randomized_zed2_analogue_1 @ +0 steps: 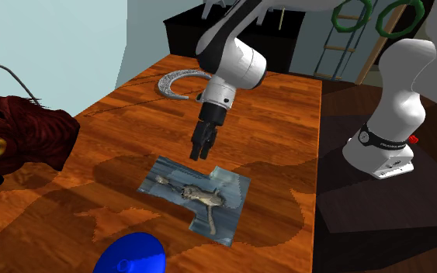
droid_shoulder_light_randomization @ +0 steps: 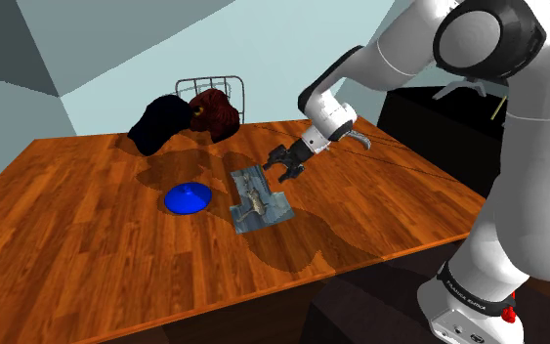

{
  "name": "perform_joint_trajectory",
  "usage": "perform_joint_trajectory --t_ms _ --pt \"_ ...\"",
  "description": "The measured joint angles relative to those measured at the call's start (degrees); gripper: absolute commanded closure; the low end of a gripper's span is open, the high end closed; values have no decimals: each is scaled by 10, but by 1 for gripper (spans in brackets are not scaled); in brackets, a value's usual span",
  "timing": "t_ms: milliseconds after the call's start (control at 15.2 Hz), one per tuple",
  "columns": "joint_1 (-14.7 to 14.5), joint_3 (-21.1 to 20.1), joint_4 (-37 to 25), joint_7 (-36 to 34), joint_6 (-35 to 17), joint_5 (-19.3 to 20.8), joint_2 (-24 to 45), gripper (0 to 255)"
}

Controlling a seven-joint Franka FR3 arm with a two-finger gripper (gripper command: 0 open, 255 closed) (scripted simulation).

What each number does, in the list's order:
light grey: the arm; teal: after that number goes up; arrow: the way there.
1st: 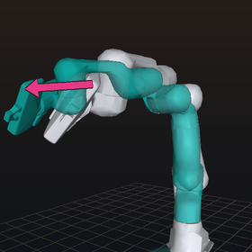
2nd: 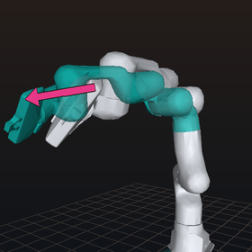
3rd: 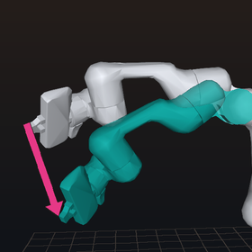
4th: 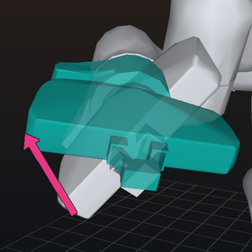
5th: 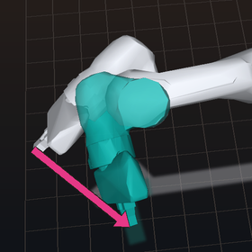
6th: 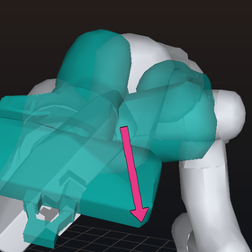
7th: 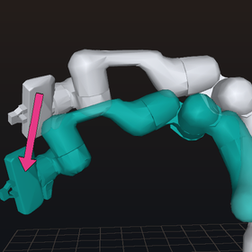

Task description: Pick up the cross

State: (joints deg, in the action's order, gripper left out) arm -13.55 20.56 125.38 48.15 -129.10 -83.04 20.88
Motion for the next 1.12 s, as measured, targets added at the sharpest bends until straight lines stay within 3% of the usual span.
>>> perform_joint_trajectory --t_ms 198,594,660,1122 --pt "10 -10 -26 25 11 -38 39 0" --pt "17 -21 -45 57 14 -71 84 0" --pt "19 -21 -46 59 15 -73 87 255" --pt "20 -21 -47 62 16 -75 89 255"
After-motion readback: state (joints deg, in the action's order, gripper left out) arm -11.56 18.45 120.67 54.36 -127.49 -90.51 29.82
